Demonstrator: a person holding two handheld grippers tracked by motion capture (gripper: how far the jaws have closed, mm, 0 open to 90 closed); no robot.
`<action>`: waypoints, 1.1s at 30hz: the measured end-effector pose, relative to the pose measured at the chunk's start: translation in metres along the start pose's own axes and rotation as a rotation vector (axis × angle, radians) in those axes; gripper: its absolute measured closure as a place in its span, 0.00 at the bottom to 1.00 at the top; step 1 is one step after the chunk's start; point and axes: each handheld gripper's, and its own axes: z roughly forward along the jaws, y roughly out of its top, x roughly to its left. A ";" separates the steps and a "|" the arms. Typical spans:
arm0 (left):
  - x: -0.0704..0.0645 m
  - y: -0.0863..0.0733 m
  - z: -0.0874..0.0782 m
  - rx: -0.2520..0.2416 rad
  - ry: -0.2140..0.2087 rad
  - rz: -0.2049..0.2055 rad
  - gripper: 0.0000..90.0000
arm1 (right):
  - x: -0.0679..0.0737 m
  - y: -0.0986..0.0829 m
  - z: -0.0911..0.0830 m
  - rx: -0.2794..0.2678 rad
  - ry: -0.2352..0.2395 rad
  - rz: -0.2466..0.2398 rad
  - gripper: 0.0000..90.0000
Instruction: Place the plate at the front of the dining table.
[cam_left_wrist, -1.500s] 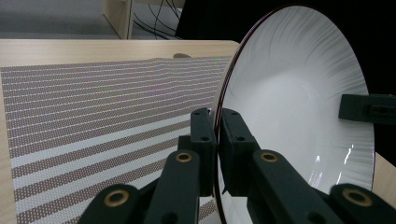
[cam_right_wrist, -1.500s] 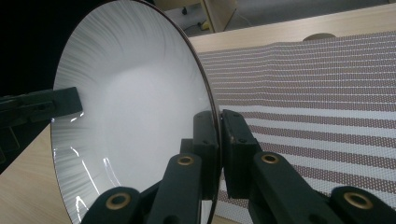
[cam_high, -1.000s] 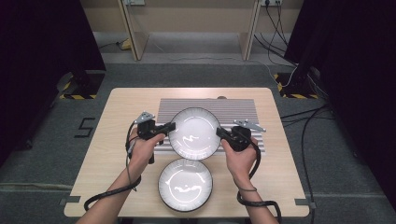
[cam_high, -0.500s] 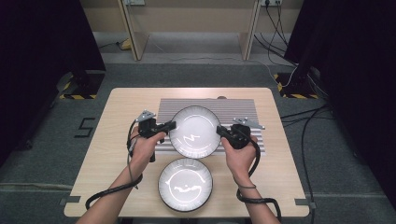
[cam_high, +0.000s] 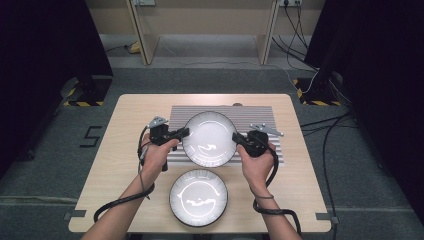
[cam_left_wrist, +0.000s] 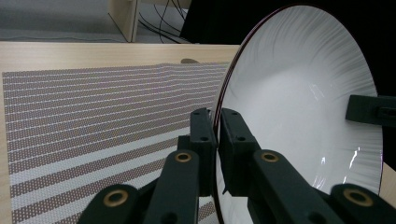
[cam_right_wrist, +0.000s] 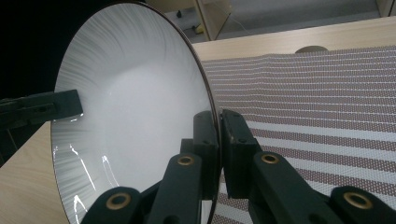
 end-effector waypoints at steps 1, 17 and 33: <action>0.000 0.000 0.000 0.000 0.000 -0.001 0.94 | 0.000 0.000 0.000 0.001 0.001 0.006 0.95; 0.005 0.002 0.011 -0.004 0.006 -0.020 0.93 | -0.004 0.005 0.008 -0.003 -0.017 0.000 0.95; 0.010 0.003 0.018 0.001 0.015 -0.029 0.93 | -0.007 0.008 0.017 0.002 -0.028 0.002 0.95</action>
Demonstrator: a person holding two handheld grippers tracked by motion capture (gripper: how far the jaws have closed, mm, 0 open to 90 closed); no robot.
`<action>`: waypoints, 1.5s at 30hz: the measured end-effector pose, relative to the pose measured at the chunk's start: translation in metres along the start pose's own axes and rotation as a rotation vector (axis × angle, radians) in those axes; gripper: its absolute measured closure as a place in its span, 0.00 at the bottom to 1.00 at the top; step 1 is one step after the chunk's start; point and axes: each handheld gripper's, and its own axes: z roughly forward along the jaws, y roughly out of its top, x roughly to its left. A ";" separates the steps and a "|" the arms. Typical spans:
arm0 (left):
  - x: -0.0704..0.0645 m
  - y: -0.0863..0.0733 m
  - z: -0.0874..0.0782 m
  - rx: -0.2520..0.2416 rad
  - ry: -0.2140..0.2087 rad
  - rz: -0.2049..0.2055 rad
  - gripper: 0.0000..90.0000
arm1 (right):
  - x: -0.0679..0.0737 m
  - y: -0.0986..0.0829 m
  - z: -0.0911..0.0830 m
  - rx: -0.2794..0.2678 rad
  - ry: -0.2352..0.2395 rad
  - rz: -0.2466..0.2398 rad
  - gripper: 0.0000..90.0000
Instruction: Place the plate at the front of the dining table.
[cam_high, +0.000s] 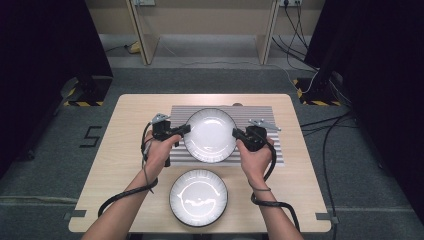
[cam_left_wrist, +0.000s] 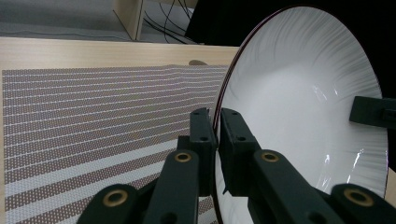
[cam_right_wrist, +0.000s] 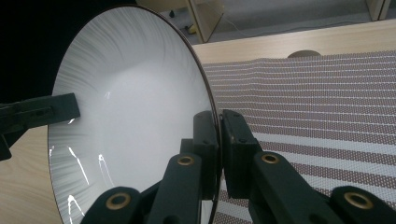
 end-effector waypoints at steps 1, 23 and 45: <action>0.001 0.000 0.001 0.001 0.001 -0.001 0.93 | 0.000 0.000 0.000 0.000 -0.001 0.000 0.95; 0.004 0.004 0.012 0.002 0.006 -0.019 0.93 | -0.006 0.007 0.009 -0.002 -0.020 -0.002 0.94; 0.012 0.004 0.029 0.014 0.009 -0.048 0.93 | -0.013 0.010 0.023 0.010 -0.039 0.012 0.94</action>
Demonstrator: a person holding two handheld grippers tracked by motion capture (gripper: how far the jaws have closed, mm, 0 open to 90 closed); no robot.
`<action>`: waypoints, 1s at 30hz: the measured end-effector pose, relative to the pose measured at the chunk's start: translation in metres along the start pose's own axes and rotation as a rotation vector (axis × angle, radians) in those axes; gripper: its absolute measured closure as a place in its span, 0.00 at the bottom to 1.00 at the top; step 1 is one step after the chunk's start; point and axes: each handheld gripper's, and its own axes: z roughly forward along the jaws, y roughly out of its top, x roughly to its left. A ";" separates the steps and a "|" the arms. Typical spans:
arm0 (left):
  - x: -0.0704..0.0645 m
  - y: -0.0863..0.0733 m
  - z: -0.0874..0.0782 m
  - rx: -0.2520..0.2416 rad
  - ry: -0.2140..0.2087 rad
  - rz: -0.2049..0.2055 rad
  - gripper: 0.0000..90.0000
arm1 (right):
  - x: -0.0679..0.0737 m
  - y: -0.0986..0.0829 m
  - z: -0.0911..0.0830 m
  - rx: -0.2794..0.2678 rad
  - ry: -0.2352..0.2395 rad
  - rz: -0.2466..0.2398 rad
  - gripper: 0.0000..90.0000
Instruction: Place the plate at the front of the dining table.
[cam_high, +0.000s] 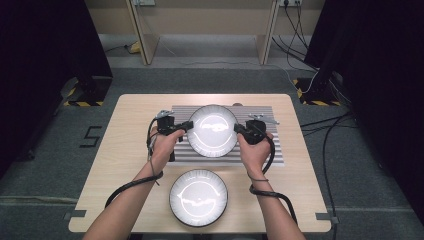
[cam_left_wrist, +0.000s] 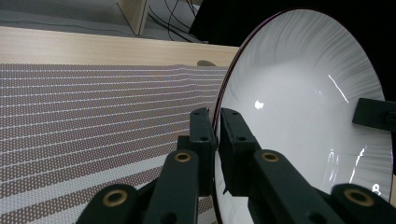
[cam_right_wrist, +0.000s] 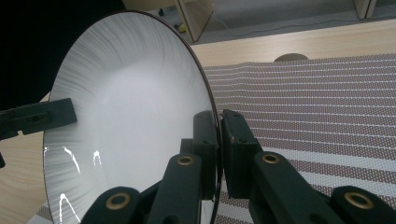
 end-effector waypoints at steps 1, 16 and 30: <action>0.000 0.000 0.001 0.002 0.001 0.000 0.93 | -0.001 0.000 0.000 0.000 -0.001 0.000 0.94; 0.002 0.002 0.012 0.017 0.013 -0.010 0.93 | -0.008 0.001 0.009 0.006 -0.011 0.022 0.94; 0.007 0.000 0.019 0.030 0.030 -0.024 0.93 | -0.012 0.000 0.019 0.025 -0.017 0.036 0.94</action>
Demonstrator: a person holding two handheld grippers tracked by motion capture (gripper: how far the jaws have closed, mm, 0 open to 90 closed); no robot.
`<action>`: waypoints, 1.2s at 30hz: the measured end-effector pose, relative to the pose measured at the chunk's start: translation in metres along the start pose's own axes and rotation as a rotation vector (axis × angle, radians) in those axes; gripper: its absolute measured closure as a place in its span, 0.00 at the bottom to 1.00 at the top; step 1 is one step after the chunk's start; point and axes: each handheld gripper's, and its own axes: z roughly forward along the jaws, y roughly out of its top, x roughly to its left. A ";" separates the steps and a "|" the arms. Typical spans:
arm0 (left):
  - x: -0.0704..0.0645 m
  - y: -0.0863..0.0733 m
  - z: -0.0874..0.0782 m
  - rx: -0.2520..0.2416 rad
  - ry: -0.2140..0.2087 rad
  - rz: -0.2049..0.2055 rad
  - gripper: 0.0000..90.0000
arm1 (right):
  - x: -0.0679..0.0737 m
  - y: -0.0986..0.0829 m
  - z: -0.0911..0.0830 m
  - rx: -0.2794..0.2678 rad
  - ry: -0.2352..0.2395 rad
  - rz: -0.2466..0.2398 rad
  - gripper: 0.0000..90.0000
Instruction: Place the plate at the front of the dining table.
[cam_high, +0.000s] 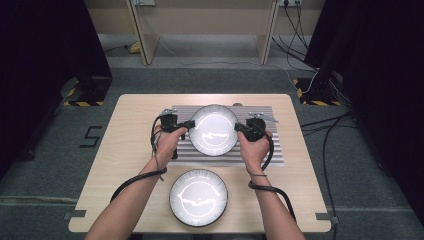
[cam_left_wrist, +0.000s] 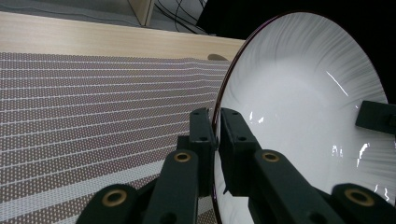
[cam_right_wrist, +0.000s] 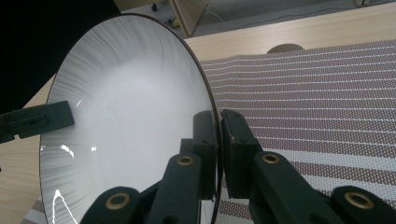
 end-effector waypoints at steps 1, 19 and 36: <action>0.000 -0.001 0.001 0.003 0.002 -0.002 0.93 | 0.000 0.000 0.000 0.000 0.000 0.001 0.94; 0.008 -0.007 0.013 0.027 0.017 -0.032 0.93 | -0.007 -0.003 0.016 0.032 -0.011 0.017 0.94; 0.012 -0.015 0.023 0.062 0.044 -0.053 0.93 | -0.013 -0.011 0.028 0.070 -0.021 0.043 0.94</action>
